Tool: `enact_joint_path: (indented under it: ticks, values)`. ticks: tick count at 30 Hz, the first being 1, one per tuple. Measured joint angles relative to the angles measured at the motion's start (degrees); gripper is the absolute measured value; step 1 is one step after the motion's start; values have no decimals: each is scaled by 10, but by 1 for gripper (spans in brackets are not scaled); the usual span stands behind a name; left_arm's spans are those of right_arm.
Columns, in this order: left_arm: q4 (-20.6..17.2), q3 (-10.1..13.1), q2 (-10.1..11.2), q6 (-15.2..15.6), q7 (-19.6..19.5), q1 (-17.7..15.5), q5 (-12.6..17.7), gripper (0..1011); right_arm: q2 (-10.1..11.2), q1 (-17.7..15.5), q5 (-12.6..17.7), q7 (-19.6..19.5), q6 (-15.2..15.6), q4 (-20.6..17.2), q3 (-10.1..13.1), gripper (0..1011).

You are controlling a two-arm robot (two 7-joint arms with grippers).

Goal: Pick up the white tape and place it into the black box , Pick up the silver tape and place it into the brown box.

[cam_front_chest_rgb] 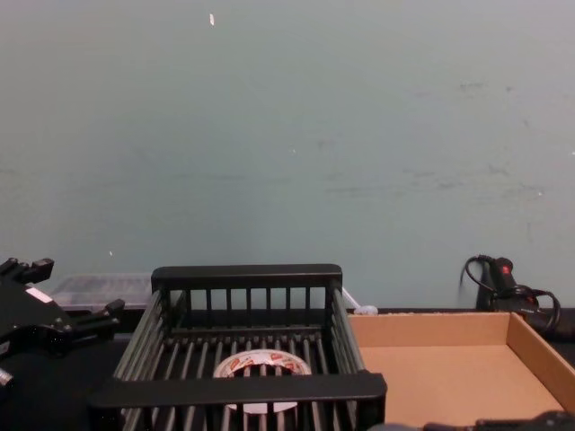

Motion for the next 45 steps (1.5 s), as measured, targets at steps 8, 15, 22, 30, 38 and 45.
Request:
enact_joint_path:
  ticks: [8, 15, 22, 30, 38, 45]
  values:
    - [0, 0, 0, 0, 0, 0, 0, 1001, -5, -11, 5, -21, -29, -6, 11, 201]
    - [0, 0, 0, 0, 0, 0, 0, 1001, -22, -1, 7, -39, -39, 14, 25, 201]
    - [0, 0, 0, 0, 0, 0, 0, 1002, -37, 15, 12, -49, -47, 35, 37, 201]
    - [0, 0, 0, 0, 0, 0, 0, 1001, -50, 32, 19, -59, -49, 54, 51, 201]
    - [0, 0, 0, 0, 0, 0, 0, 1002, -65, 50, 30, -77, -26, 65, 66, 201]
    - [0, 0, 0, 0, 0, 0, 0, 1001, -82, 75, 45, -87, 1, 87, 74, 201]
